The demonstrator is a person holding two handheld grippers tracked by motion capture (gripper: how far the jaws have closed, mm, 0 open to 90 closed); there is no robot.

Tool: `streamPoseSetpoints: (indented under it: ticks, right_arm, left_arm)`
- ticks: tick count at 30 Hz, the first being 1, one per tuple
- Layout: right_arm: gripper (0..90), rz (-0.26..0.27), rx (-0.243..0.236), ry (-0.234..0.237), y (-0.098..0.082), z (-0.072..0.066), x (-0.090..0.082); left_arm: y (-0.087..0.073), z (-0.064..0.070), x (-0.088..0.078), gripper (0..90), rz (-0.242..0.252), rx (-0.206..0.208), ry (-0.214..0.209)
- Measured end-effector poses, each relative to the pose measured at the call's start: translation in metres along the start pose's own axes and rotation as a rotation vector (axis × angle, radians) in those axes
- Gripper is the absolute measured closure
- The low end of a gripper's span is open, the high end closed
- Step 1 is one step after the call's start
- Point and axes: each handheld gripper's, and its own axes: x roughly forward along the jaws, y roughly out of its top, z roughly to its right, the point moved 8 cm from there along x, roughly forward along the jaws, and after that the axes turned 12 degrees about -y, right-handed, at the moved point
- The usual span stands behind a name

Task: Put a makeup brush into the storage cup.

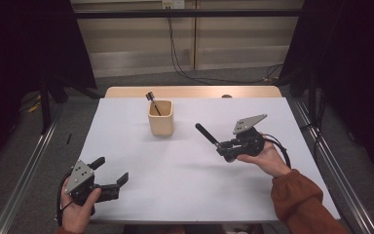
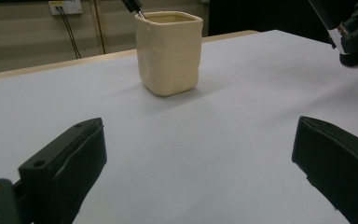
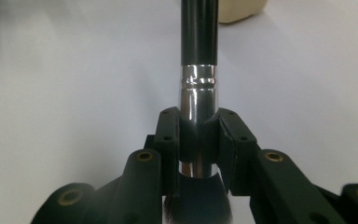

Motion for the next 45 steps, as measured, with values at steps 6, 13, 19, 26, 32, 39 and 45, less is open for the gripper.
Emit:
streamPoseSetpoints:
  ticks: [6, 13, 19, 26, 32, 39, 45]
  right_arm:
    - [71.7, -0.01, -0.04, 0.043, 0.005, -0.017, 0.001]
    - [71.7, -0.021, -0.09, 0.079, 0.01, -0.036, 0.004]
    - [71.8, -0.038, -0.131, 0.115, 0.015, -0.052, 0.01]
    - [71.8, -0.068, -0.182, 0.153, 0.017, -0.066, 0.014]
    - [71.7, -0.105, -0.221, 0.177, 0.016, -0.071, 0.016]
    - [71.8, -0.141, -0.236, 0.177, 0.017, -0.069, 0.017]
    - [71.7, -0.184, -0.26, 0.197, 0.015, -0.069, 0.019]
  left_arm:
    - [0.004, 0.007, 0.002, 3.0, -0.006, 0.039, -0.045]
    - [0.005, 0.016, 0.007, 3.0, -0.015, 0.054, -0.083]
    - [0.005, 0.021, 0.01, 3.0, -0.019, 0.048, -0.098]
    - [0.008, 0.025, 0.015, 3.0, -0.021, 0.059, -0.117]
    - [0.01, 0.033, 0.022, 2.8, -0.031, 0.066, -0.164]
    - [0.017, 0.041, 0.031, 2.7, -0.064, 0.086, -0.213]
    - [0.027, 0.046, 0.037, 2.6, -0.088, 0.113, -0.244]
